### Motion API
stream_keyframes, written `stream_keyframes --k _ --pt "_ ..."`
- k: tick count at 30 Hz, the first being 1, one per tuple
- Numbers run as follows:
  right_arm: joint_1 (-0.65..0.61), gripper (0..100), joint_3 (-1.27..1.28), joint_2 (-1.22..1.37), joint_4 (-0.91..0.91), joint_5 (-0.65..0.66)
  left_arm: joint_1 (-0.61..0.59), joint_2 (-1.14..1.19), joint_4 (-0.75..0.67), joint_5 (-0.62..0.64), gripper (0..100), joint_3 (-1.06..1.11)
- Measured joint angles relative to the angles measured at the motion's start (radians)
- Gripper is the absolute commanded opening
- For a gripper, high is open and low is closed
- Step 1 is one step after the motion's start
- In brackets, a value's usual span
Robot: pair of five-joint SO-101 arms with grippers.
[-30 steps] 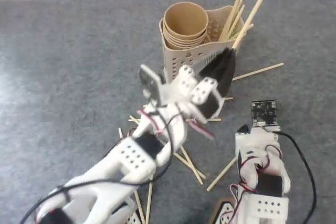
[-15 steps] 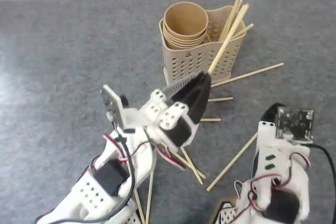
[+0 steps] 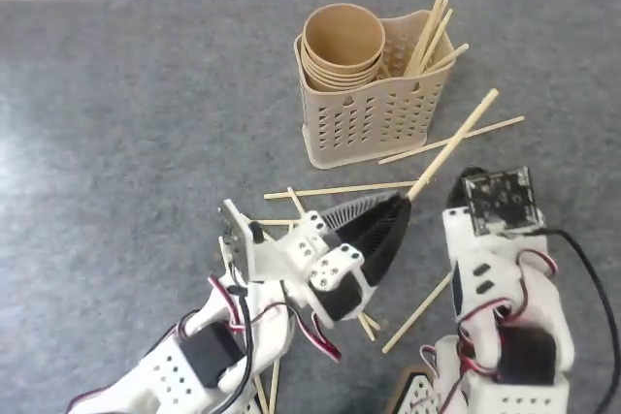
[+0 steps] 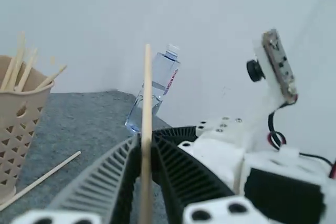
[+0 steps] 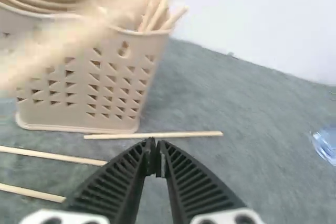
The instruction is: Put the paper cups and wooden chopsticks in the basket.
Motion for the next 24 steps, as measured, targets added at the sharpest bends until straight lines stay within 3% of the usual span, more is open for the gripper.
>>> stream_keyframes --k 19,24 --pt "-0.046 0.6 -0.120 0.044 0.005 0.002 0.089 -0.002 0.000 0.000 1 0.086" --pt "-0.107 0.6 -0.163 0.044 0.005 0.002 0.101 -0.002 0.000 0.000 1 0.086"
